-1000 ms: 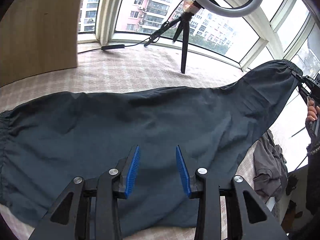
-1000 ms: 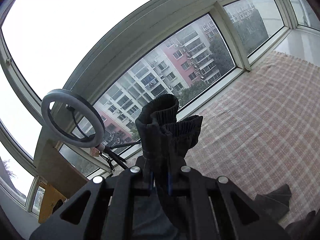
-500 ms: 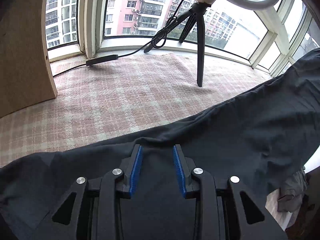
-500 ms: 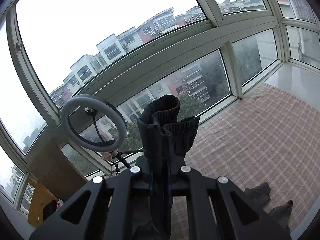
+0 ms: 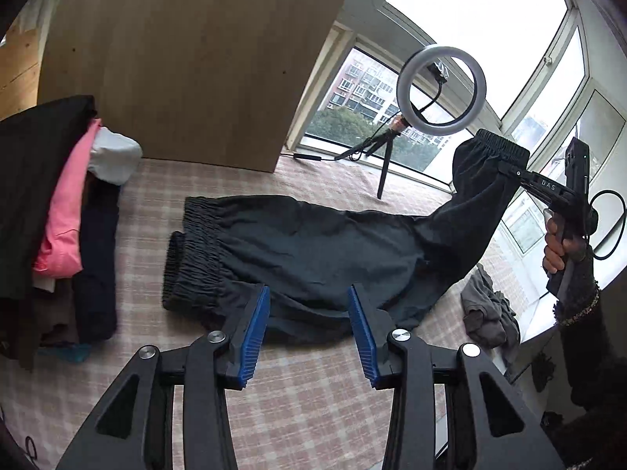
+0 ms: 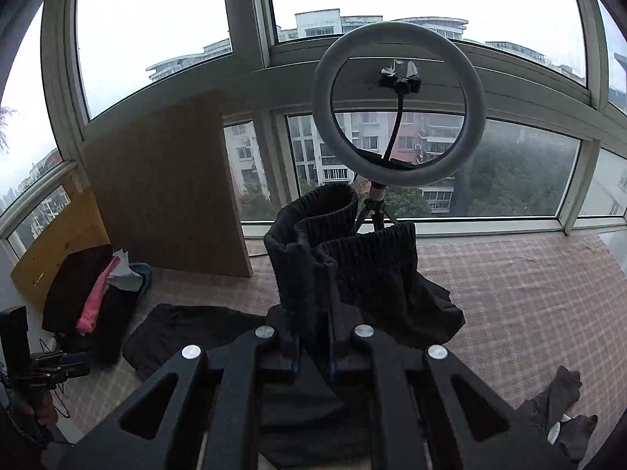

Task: Fold clothes

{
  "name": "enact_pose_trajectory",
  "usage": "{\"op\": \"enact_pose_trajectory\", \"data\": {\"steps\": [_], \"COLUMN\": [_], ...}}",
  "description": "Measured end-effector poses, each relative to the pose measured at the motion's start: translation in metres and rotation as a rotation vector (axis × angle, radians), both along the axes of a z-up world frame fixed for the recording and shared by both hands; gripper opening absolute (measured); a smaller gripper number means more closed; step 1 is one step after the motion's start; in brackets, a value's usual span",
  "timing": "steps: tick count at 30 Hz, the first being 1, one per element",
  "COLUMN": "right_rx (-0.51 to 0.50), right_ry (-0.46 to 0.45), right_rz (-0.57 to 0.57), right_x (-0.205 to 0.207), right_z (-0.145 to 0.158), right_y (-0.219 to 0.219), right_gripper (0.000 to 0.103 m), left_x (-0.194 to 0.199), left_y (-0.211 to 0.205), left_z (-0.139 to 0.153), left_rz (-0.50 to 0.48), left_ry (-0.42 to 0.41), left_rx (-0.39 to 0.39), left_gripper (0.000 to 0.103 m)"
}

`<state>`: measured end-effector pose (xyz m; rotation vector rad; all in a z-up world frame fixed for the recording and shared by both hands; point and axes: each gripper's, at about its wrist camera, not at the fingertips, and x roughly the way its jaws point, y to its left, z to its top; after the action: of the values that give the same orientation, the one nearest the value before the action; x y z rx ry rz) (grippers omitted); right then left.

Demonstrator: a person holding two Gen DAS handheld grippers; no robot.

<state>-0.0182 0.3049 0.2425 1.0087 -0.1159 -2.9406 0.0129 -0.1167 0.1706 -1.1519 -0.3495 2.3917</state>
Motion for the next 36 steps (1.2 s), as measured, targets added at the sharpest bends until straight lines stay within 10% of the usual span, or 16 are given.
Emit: {"op": "enact_pose_trajectory", "data": {"steps": [9,17,20,26,32,36], "right_rx": [0.364,0.447,0.4,0.138,-0.265,-0.369], "right_ry": [-0.187,-0.264,-0.344,-0.213,-0.177,-0.197], "right_rz": [0.208,0.226,0.278,0.381,0.26,0.044], "right_x": [-0.066,-0.071,-0.064,-0.015,0.035,0.064], "right_z": [-0.185,-0.222,-0.221,-0.168,-0.142,-0.144], "right_y": [-0.229,-0.283,-0.287,-0.27,-0.193,-0.108], "right_gripper": [0.009,0.014,0.026,0.059,0.058,0.039], "left_x": [0.061,0.054,0.04,-0.001,-0.046,-0.08], "left_y": [-0.102,-0.108,-0.095,-0.048,0.045,0.104], "left_z": [-0.023,-0.037,-0.035,-0.034,-0.044,-0.066], "left_rz": [0.193,0.128,0.087,-0.015,-0.133,-0.204], "left_ry": [-0.069,-0.096,-0.082,-0.063,-0.072,-0.08], "left_rx": [0.089,0.076,0.064,0.051,-0.018,-0.106], "left_gripper": [0.039,0.039,0.039,0.039,0.039,0.04]}}
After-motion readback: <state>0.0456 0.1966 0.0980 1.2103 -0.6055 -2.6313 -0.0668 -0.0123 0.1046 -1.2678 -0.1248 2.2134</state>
